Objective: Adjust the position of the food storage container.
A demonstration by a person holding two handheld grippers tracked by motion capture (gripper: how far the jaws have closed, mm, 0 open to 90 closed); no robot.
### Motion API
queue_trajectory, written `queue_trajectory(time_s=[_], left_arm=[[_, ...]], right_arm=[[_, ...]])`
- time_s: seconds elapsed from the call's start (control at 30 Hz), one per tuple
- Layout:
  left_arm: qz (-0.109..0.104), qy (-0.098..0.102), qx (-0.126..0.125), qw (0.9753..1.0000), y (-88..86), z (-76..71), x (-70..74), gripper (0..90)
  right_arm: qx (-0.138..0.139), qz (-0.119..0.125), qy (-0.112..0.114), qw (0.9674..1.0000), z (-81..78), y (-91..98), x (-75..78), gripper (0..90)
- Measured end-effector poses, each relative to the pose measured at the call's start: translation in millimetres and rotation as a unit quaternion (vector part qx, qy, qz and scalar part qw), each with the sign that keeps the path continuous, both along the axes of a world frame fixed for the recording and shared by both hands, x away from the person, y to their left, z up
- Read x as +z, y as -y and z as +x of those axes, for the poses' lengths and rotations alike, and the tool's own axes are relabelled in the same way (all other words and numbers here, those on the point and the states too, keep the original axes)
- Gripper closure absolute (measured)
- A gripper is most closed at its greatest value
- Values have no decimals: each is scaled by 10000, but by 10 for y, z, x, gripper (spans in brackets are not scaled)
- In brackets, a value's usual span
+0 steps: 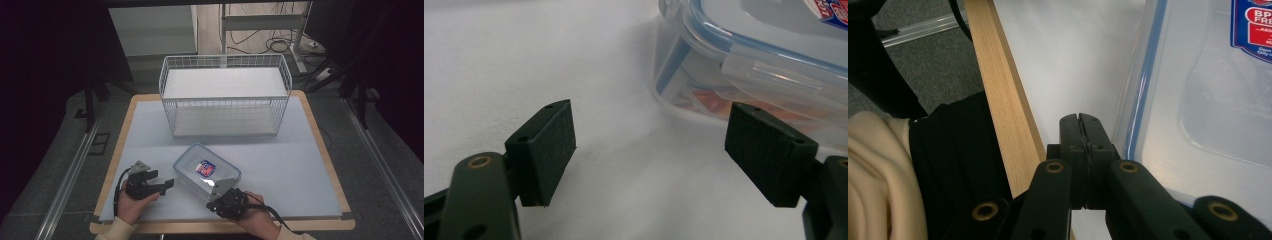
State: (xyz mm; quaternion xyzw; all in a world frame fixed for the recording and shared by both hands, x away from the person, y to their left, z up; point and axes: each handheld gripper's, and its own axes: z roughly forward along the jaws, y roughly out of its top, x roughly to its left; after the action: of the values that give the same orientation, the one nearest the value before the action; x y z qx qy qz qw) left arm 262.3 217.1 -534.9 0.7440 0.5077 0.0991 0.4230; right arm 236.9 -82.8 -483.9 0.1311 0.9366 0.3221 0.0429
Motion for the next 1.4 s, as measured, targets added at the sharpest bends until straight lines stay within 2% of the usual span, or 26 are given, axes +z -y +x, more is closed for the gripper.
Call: queue_trajectory(time_s=[0.23,0.4,0.73,1.13,1.4], left_arm=[[17,-21,-42,10000,0,2,-2,200],[26,-26,-49,10000,2,3,-4,199],[26,-28,-50,10000,3,3,-5,200],[10,-60,-55,10000,5,1,-5,199],[16,-54,-65,10000,7,3,-7,199]], right_arm=[[-27,-28,8,10000,-7,40,-24,900],[-248,-27,35,9997,2,177,-27,900],[-499,-2,104,9987,72,344,-26,900],[-858,35,200,9961,179,547,-10,900],[-1115,101,196,9935,321,707,1,900]])
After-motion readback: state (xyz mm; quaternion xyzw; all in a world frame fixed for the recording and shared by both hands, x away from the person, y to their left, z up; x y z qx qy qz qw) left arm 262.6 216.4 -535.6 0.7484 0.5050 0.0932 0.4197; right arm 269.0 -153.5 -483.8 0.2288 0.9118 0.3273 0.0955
